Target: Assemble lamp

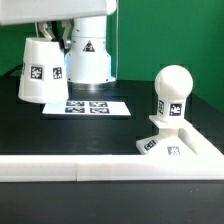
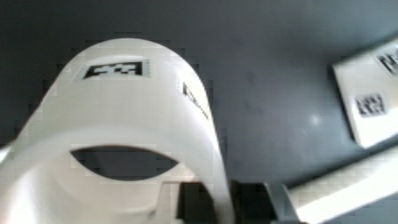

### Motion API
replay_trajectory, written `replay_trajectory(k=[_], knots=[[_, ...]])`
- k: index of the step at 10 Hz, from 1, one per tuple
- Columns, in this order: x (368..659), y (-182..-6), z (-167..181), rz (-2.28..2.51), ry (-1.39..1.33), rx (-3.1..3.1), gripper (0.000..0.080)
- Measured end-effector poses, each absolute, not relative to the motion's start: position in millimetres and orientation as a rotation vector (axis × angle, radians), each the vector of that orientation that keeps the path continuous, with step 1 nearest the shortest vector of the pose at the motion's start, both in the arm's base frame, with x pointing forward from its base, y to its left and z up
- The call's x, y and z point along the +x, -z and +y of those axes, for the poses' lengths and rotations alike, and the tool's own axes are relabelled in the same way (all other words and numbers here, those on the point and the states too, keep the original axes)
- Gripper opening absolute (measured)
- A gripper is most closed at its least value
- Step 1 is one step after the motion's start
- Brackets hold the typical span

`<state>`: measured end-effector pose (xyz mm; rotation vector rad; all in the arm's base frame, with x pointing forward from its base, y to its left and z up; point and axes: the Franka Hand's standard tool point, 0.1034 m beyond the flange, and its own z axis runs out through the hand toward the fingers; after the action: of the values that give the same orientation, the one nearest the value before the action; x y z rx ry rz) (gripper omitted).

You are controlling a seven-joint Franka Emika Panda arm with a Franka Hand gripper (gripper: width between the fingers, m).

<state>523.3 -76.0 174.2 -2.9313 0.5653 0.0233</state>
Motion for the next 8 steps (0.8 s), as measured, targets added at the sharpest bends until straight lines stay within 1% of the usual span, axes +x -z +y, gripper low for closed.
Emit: replay_trajectory(k=[1,2,5,6,7,8], knots=[[538.0,-182.7,-66.9,0.65,-0.015,-2.91,0.0044],[547.1,-184.1,-61.5,0.678,-0.06,-2.903,0.0044],[548.1,-180.3,-63.7,0.655,-0.052,-2.915,0.0044],[546.7,-180.9,-58.6,0.702,-0.063,-2.895,0.0044],[544.0,-185.9,-42.0,0.755,-0.083,-2.854,0.0044],[550.1,-196.1,-23.5,0.797,-0.095,-2.831,0.0044]])
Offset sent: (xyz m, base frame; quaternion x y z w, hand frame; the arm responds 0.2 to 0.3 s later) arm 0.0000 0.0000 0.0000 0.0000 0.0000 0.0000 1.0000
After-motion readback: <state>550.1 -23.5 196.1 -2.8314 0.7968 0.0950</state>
